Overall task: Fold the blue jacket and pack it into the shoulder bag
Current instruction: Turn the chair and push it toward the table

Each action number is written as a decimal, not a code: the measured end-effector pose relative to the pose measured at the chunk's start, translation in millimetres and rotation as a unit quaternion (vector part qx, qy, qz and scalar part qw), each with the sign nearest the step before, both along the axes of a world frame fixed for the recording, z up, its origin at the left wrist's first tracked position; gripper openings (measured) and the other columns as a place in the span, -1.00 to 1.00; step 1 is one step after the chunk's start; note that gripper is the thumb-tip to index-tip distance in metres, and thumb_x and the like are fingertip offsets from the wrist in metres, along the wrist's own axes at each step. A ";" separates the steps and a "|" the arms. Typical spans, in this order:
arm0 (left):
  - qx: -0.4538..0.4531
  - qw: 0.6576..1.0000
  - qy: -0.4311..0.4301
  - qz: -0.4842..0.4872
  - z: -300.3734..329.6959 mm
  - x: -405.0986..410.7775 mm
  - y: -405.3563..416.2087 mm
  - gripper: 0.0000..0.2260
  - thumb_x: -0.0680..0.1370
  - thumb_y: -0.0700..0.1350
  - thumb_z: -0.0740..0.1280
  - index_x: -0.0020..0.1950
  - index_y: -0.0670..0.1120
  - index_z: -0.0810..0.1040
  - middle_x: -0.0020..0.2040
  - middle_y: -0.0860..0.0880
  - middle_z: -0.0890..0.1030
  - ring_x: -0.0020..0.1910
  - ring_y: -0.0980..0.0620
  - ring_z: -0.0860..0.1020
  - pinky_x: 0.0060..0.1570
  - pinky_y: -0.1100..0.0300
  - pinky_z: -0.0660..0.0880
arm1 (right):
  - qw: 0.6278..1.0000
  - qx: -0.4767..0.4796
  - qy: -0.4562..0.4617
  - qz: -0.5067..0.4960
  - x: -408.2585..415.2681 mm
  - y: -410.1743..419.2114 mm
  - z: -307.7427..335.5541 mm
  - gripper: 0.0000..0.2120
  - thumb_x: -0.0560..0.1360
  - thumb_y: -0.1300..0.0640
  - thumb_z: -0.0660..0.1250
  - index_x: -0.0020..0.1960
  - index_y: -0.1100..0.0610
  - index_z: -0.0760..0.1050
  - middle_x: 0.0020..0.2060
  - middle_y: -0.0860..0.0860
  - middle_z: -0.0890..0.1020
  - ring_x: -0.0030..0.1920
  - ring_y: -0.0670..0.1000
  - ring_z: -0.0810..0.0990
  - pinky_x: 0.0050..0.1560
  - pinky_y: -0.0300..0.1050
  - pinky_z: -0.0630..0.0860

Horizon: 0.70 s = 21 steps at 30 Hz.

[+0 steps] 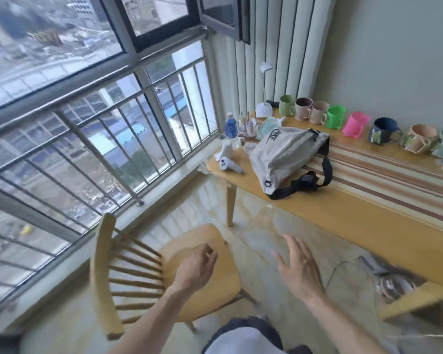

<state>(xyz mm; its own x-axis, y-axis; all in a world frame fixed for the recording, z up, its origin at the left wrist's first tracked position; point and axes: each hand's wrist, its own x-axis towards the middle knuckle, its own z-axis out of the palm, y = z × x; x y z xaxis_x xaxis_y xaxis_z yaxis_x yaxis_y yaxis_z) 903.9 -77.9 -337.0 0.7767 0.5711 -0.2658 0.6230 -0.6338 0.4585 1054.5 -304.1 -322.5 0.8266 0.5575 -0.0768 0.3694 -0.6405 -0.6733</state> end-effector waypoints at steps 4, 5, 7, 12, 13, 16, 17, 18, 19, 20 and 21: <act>0.036 0.999 0.033 0.019 12.4 -53.4 25.7 -0.71 0.67 0.14 0.13 0.15 -0.01 0.51 0.05 -0.01 0.65 -0.06 -0.01 0.58 -0.19 0.12 0.39 | 0.998 0.032 0.044 0.018 -72.6 31.3 -11.2 -0.58 0.60 -0.10 0.27 0.42 -0.03 0.38 0.33 -0.05 0.50 0.34 0.03 0.47 0.20 -0.16 0.39; 0.048 0.998 0.036 0.022 15.1 -65.6 32.2 -0.72 0.66 0.13 0.14 0.14 0.00 0.52 0.06 -0.01 0.65 -0.06 -0.01 0.58 -0.20 0.13 0.38 | 0.998 0.036 0.055 0.023 -90.8 38.4 -14.4 -0.57 0.60 -0.11 0.27 0.43 -0.04 0.38 0.34 -0.06 0.49 0.35 0.02 0.46 0.21 -0.17 0.39; 0.071 0.996 0.039 0.028 18.0 -90.1 46.5 -0.73 0.64 0.13 0.15 0.10 0.01 0.54 0.04 0.00 0.65 -0.03 -0.02 0.59 -0.17 0.10 0.43 | 0.996 0.039 0.080 0.032 -126.3 52.9 -20.0 -0.56 0.59 -0.16 0.24 0.44 -0.09 0.34 0.34 -0.10 0.48 0.36 0.00 0.45 0.20 -0.14 0.42; 0.140 0.989 0.051 0.012 13.5 -157.8 99.2 -0.74 0.61 0.17 0.12 0.05 0.09 0.52 -0.01 0.07 0.58 -0.02 0.02 0.54 -0.01 0.06 0.52 | 0.991 0.009 0.128 0.048 -211.7 107.3 -32.7 -0.56 0.59 -0.14 0.26 0.45 -0.14 0.32 0.36 -0.11 0.46 0.36 0.02 0.45 0.20 -0.12 0.45; 0.165 0.984 0.062 -0.001 11.1 -173.2 112.6 -0.74 0.62 0.17 0.10 0.06 0.10 0.51 0.01 0.08 0.57 -0.01 0.04 0.52 0.01 0.08 0.51 | 0.989 0.002 0.142 0.048 -228.4 122.7 -36.8 -0.56 0.59 -0.14 0.26 0.45 -0.16 0.31 0.35 -0.12 0.46 0.34 0.02 0.46 0.17 -0.14 0.44; 0.214 0.973 0.071 -0.043 0.2 -220.0 157.2 -0.75 0.64 0.12 0.10 0.16 0.11 0.52 0.18 0.05 0.56 0.11 0.03 0.49 0.14 0.08 0.49 | 0.982 -0.014 0.180 0.049 -282.0 175.0 -53.5 -0.57 0.59 -0.17 0.23 0.44 -0.21 0.28 0.35 -0.15 0.43 0.32 0.00 0.44 0.16 -0.14 0.44; 0.217 0.972 0.072 -0.055 -1.6 -234.5 173.0 -0.74 0.64 0.10 0.11 0.20 0.11 0.53 0.25 0.02 0.55 0.19 -0.01 0.50 0.19 0.05 0.49 | 0.981 -0.016 0.189 0.043 -301.0 193.1 -58.2 -0.57 0.59 -0.17 0.22 0.43 -0.20 0.28 0.35 -0.16 0.43 0.32 -0.01 0.44 0.16 -0.13 0.44; 0.215 0.972 0.072 -0.067 -3.1 -247.6 188.9 -0.73 0.64 0.09 0.12 0.22 0.11 0.53 0.31 -0.01 0.53 0.26 -0.05 0.48 0.23 0.02 0.48 | 0.980 -0.015 0.197 0.031 -319.7 210.7 -62.2 -0.57 0.59 -0.17 0.23 0.44 -0.19 0.29 0.35 -0.15 0.43 0.31 -0.02 0.44 0.17 -0.12 0.45; 0.208 0.972 0.075 -0.080 -3.5 -259.0 202.9 -0.72 0.64 0.08 0.11 0.24 0.10 0.53 0.36 -0.03 0.51 0.32 -0.08 0.46 0.28 0.00 0.46 | 0.979 -0.014 0.202 0.019 -336.3 226.5 -64.1 -0.56 0.59 -0.16 0.23 0.45 -0.16 0.30 0.35 -0.13 0.44 0.28 -0.04 0.44 0.16 -0.12 0.44; 0.201 0.972 0.083 -0.094 -3.6 -269.7 214.9 -0.70 0.64 0.07 0.10 0.27 0.09 0.52 0.39 -0.04 0.48 0.36 -0.09 0.42 0.31 0.00 0.43 | 0.978 -0.019 0.208 0.008 -351.6 240.1 -64.7 -0.56 0.60 -0.15 0.23 0.46 -0.13 0.30 0.34 -0.11 0.44 0.25 -0.05 0.44 0.15 -0.12 0.43; 0.193 0.971 0.089 -0.110 -3.3 -278.9 225.0 -0.68 0.64 0.07 0.09 0.30 0.09 0.52 0.43 -0.05 0.46 0.39 -0.09 0.39 0.32 -0.01 0.41 | 0.977 -0.026 0.211 0.000 -364.5 253.0 -63.6 -0.56 0.61 -0.14 0.23 0.46 -0.12 0.30 0.32 -0.10 0.44 0.22 -0.07 0.43 0.12 -0.13 0.42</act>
